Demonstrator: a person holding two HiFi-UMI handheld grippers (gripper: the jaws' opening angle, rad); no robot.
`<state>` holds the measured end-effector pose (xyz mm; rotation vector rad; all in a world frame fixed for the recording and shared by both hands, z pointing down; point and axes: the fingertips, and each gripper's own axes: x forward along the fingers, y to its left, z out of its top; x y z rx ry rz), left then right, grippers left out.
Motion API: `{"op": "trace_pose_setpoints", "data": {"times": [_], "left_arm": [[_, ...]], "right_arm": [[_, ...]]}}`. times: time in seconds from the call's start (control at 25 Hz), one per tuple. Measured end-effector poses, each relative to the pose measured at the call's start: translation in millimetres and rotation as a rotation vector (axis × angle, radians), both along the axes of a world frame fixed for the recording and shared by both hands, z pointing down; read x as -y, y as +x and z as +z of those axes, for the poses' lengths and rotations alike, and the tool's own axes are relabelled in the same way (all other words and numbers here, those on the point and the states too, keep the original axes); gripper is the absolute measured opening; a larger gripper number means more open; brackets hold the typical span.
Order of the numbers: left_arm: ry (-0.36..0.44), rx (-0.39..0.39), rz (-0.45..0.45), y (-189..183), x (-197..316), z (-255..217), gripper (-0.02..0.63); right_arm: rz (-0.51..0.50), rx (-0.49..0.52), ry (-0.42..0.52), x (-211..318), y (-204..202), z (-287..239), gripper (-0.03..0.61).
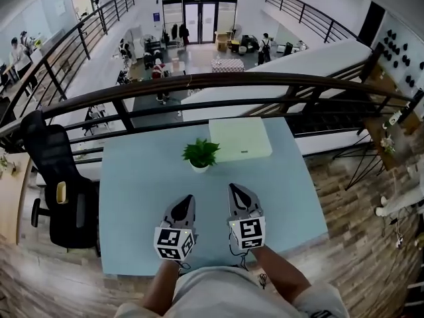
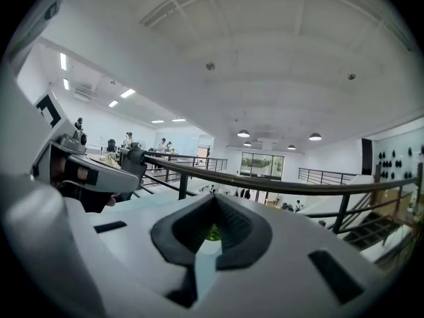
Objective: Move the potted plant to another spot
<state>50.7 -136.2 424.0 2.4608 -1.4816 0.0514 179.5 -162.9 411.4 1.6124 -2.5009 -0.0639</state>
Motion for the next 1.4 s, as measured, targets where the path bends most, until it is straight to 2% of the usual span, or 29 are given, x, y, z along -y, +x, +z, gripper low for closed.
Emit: {"op": "trace_pose_setpoints", "data": {"times": [0.2,0.4,0.8,1.2,1.4], "left_arm": [[0.094,0.022,-0.063,-15,3,-39,0.012],[0.110,0.033,-0.105,-27,5,-47,0.012],[0.143,0.054,-0.081,-23,6,-60,0.012],[0.151,0.062,-0.061,-18,7,-60,0.012],[0.152,0.061,-0.058,-18,6,-59,0.012]], "right_arm": [[-0.026,0.023,0.081,3,15,-42,0.003],[-0.027,0.011,0.118,8,23,-57,0.003],[-0.034,0.012,0.151,7,13,-70,0.003],[-0.008,0.019,0.140,4,22,-69,0.003],[-0.027,0.007,0.131,3,18,-69,0.003]]}}
